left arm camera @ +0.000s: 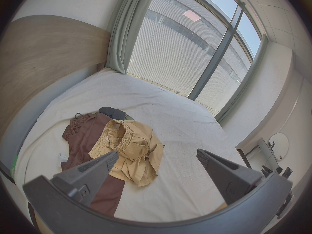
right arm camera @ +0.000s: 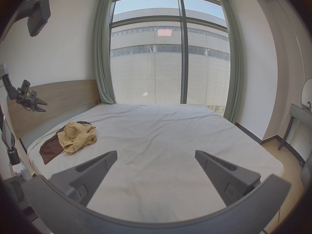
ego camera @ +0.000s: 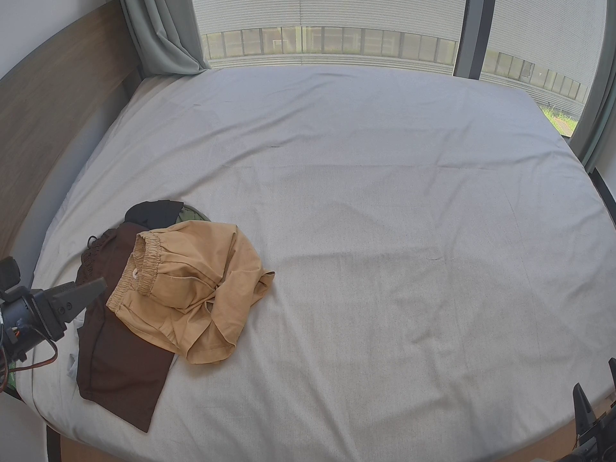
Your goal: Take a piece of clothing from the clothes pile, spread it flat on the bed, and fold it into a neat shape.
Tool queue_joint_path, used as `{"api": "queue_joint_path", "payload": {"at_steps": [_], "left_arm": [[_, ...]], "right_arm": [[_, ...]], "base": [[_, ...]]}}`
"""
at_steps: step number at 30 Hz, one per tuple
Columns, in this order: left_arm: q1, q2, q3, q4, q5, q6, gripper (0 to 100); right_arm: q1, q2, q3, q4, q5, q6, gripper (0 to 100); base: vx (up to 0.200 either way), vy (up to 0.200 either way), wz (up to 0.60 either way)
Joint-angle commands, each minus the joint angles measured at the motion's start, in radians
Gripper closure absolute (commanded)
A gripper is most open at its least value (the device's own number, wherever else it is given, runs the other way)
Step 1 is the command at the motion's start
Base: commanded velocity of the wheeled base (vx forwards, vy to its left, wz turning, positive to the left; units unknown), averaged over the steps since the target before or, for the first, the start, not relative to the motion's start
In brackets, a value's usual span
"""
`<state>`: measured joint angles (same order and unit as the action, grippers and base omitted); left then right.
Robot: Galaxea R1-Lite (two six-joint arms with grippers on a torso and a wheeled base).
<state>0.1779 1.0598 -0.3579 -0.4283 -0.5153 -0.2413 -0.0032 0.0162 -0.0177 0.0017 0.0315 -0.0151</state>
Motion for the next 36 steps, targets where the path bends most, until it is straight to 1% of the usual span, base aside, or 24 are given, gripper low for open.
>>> {"api": "queue_joint_path", "payload": {"at_steps": [1,8,12,17,20,22,25,36], "left_arm": [[0.002,0.086,-0.027,-0.004,-0.011,0.002,0],[0.0,0.181,-0.049,-0.03,-0.012,0.011,0],[-0.001,0.239,-0.046,-0.078,-0.029,0.016,0],[0.0,0.318,-0.049,-0.127,-0.032,0.05,0],[0.0,0.347,-0.049,-0.158,-0.046,0.051,0],[0.002,0.394,-0.052,-0.199,-0.069,0.053,0],[0.002,0.44,-0.066,-0.239,-0.072,0.056,0],[0.002,0.549,-0.156,-0.264,-0.071,0.057,0]], "right_arm": [[0.0,-0.005,0.018,0.0,0.001,0.0,0],[0.0,-0.005,0.018,0.0,0.001,0.0,0],[0.0,-0.005,0.018,0.0,0.001,0.0,0],[0.0,-0.005,0.018,0.0,0.001,0.0,0],[0.0,-0.005,0.018,0.0,0.001,0.0,0],[0.0,-0.005,0.018,0.0,0.001,0.0,0],[0.0,-0.005,0.018,0.0,0.001,0.0,0],[0.0,-0.005,0.018,0.0,0.001,0.0,0]], "base": [[0.0,0.0,0.0],[0.0,0.0,0.0],[0.0,0.0,0.0],[0.0,0.0,0.0],[0.0,0.0,0.0],[0.0,0.0,0.0],[0.0,0.0,0.0],[0.0,0.0,0.0]]}}
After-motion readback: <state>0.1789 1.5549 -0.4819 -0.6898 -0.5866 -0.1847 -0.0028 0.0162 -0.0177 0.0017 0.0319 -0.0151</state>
